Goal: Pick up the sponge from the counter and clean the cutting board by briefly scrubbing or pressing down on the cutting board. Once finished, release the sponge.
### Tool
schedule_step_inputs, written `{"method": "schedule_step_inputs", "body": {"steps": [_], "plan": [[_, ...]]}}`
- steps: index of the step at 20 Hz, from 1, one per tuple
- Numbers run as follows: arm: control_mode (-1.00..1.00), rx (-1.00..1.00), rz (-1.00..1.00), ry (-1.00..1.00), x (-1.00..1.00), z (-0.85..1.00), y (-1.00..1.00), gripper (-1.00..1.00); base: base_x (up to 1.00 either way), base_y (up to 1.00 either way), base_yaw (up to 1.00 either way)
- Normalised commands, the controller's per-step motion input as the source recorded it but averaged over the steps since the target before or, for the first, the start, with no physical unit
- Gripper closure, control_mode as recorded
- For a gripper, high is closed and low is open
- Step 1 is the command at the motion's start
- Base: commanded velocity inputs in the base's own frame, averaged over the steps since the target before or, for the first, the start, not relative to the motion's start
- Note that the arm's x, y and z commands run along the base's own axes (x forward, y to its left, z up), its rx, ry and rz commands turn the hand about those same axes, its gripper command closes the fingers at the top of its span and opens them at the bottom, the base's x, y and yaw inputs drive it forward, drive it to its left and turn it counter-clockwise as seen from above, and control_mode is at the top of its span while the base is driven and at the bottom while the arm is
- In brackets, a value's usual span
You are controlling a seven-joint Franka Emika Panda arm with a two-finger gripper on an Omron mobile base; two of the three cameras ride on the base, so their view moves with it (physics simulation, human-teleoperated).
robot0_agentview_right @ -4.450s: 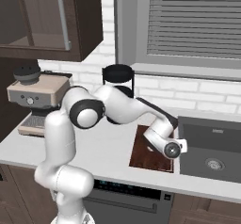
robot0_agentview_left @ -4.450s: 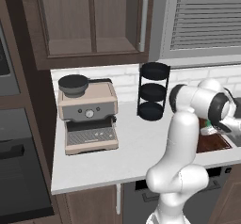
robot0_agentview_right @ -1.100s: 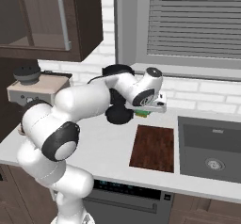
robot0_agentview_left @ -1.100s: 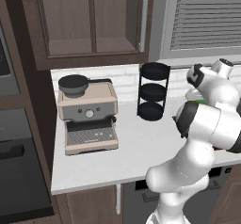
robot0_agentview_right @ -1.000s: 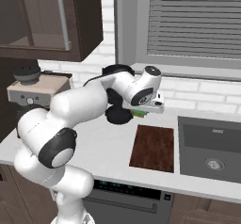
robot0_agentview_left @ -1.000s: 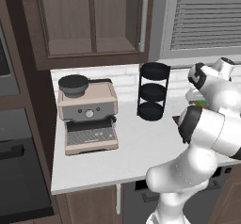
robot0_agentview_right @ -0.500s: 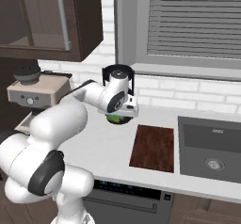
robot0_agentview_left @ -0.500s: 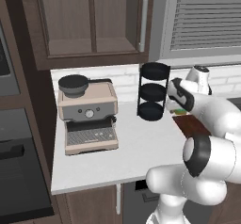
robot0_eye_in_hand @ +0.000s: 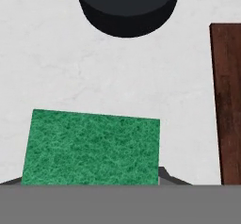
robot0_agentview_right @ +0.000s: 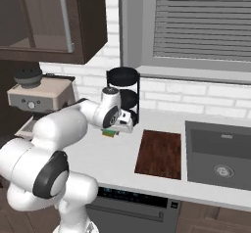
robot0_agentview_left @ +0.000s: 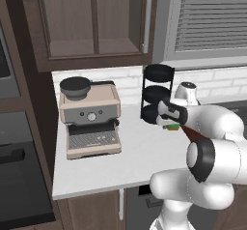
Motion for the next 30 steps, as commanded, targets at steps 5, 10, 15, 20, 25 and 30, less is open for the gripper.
{"method": "schedule_step_inputs", "body": {"steps": [5, 10, 15, 20, 25, 30], "plan": [[-1.0, 0.0, 0.0, 0.01, 0.04, -0.65, 0.03, 1.0, 0.0, 0.0, 0.0], [-1.0, 0.0, -0.01, 0.0, 0.02, -0.49, 0.05, 1.0, 0.0, 0.0, 0.0], [-1.0, -0.01, -0.02, 0.0, 0.03, -0.41, 0.04, 1.0, 0.0, 0.0, 0.0], [-1.0, -0.02, -0.02, 0.0, 0.0, -0.51, 0.04, -1.0, 0.0, 0.0, 0.0], [-1.0, 0.0, -0.01, 0.0, 0.0, -0.21, 0.0, -1.0, 0.0, 0.0, 0.0], [-1.0, 0.0, 0.0, 0.0, 0.0, 0.07, 0.0, -1.0, 0.0, 0.0, 0.0]]}}
